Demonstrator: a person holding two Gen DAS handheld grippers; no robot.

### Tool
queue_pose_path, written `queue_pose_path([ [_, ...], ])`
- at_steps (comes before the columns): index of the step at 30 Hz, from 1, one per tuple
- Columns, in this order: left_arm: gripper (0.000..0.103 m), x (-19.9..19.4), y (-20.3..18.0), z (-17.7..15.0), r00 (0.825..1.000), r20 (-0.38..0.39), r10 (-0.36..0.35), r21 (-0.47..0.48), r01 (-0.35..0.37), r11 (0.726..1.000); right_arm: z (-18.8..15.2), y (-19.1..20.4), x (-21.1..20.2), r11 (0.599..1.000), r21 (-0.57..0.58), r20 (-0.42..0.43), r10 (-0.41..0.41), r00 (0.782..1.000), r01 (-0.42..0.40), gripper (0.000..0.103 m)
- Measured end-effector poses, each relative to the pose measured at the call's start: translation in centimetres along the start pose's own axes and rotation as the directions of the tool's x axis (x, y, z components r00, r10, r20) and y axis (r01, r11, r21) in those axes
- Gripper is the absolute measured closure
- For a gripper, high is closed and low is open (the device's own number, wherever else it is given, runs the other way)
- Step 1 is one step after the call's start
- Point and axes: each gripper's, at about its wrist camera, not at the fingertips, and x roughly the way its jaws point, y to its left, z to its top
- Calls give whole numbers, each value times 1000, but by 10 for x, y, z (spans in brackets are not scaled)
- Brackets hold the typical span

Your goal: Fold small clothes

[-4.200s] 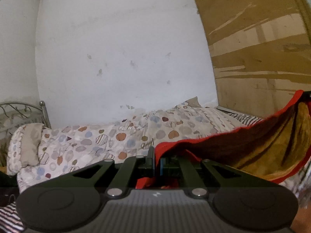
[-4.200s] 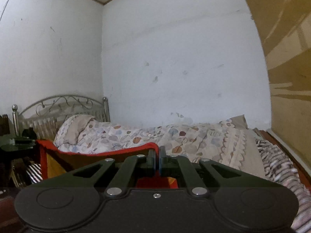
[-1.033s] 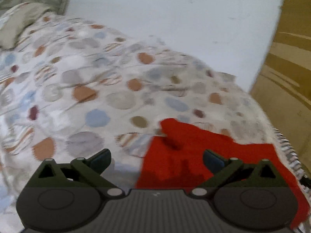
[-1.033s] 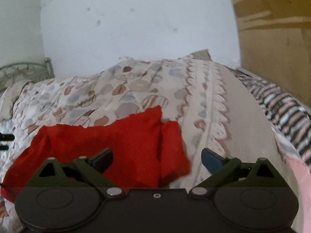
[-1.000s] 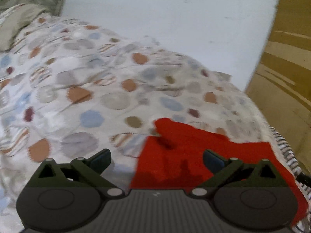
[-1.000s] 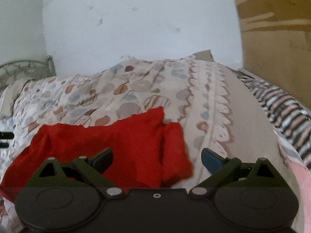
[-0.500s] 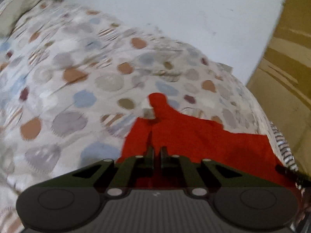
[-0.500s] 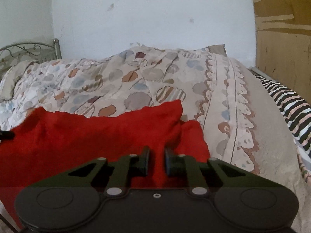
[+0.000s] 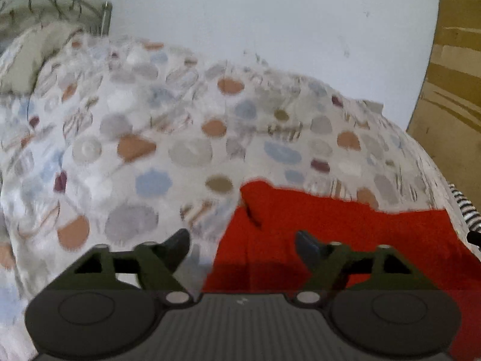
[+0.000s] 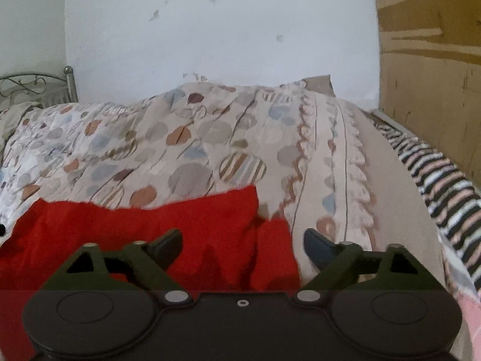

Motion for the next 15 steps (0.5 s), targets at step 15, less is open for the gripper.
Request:
queue_pose_path([
  [15,2,82,33,2,992,-127,1,-41,-6,999,-17,-24,70,980,-77,-27,-184,983,182,1],
])
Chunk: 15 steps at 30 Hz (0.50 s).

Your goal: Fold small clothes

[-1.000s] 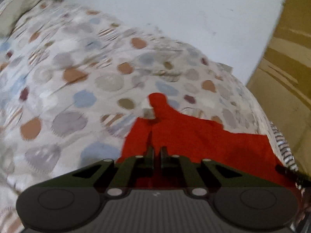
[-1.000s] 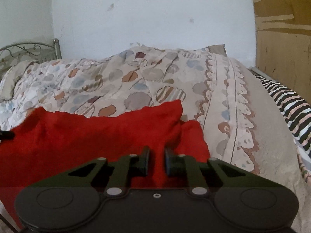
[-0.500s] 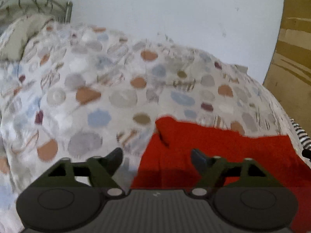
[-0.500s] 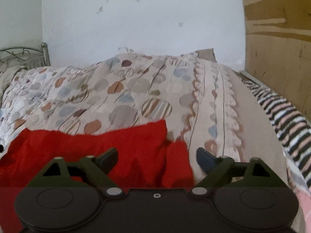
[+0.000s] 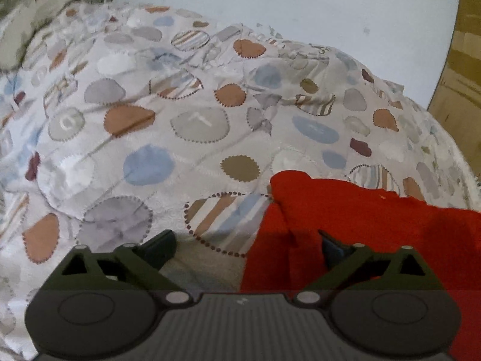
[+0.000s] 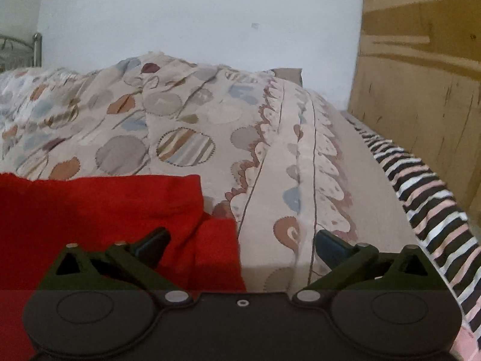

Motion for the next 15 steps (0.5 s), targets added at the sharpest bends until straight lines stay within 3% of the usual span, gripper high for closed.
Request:
queue_pose_path([
  [4,0,-14,10,4,998,-1,-63,-74,63,995,5,-8,-9,997,18,2,71,997,-71,1],
  [6,0,-26,12,1,997,21,-73,-91,74,993,8,-15,-24,998,17,21,58,998,-58,1],
  [11,0,-60,10,-8,998,47,-32,-85,36,996,15,-32,-75,997,66,75,43,996,-48,1],
  [15,0,-97,12,-16,998,53,-14,-83,18,996,20,-23,-113,997,34,119,67,991,-72,0],
])
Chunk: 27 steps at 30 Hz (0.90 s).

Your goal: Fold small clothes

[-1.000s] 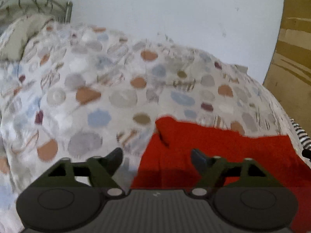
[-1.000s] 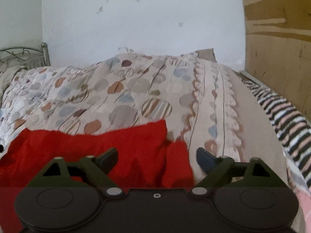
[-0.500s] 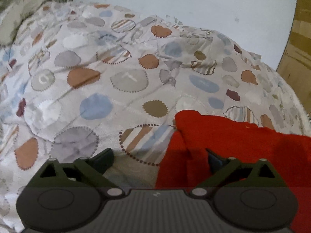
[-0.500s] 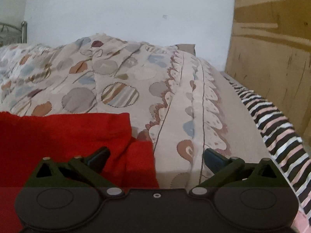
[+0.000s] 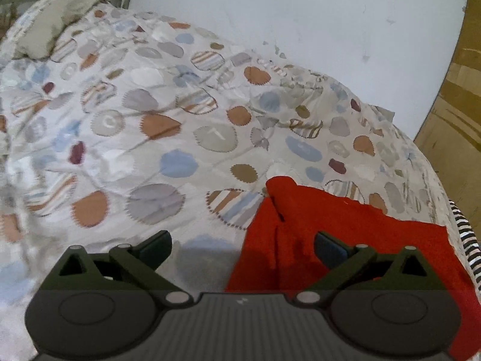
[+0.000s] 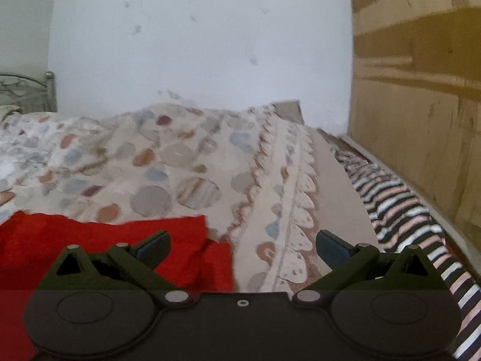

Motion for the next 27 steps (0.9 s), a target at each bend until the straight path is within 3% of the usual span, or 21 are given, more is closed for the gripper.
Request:
queue_pose_path([
  [6,0,-49,11,-15,999,-26,39,4,-39,999,4,49,-42,992,-102,40,77,996,-72,0],
  [12,0,-76,20,-35,997,-57,53,-15,-54,998,-19,114,-61,962,-217,26,177,984,-167,0],
  [18,0,-86,17,-47,996,-68,56,-7,-57,998,-52,166,-54,949,-305,35,99,994,-84,0],
  [24,0,-79,8,-52,997,-73,40,6,-40,999,-91,172,-42,929,-364,23,78,997,-64,0],
  [27,0,-74,6,-54,998,-54,8,-3,-9,1000,-104,171,-46,928,-369,66,77,995,-48,0],
])
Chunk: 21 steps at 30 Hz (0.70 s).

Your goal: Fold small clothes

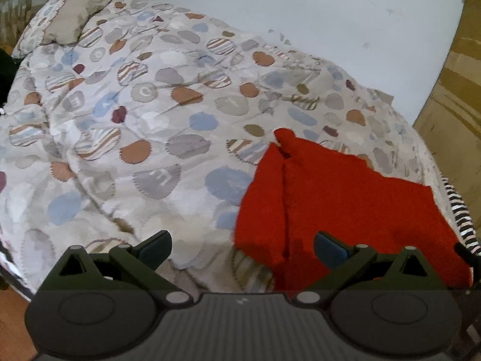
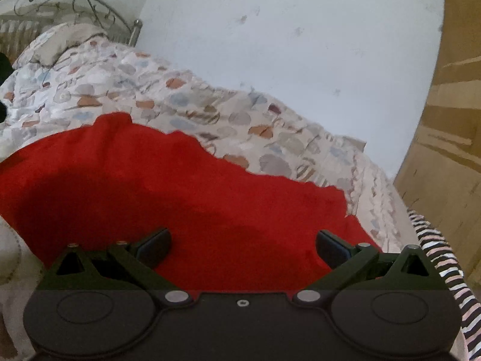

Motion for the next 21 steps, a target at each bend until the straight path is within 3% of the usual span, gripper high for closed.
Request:
queue_pose_path([
  [6,0,16,-2,1,998,26,-62,-48,63,997,-4,5,1,1000,-3,16,-13,1000,13,0],
  [11,0,44,-10,3,996,42,-74,11,74,997,-9,1,4,999,39,27,10,1000,-11,0],
  [16,0,78,-13,5,990,-16,-139,46,140,989,-12,-5,8,996,83,19,39,999,-41,0],
  [21,1,97,-16,6,986,-64,-151,73,156,985,-14,-5,10,994,101,21,43,999,-45,1],
])
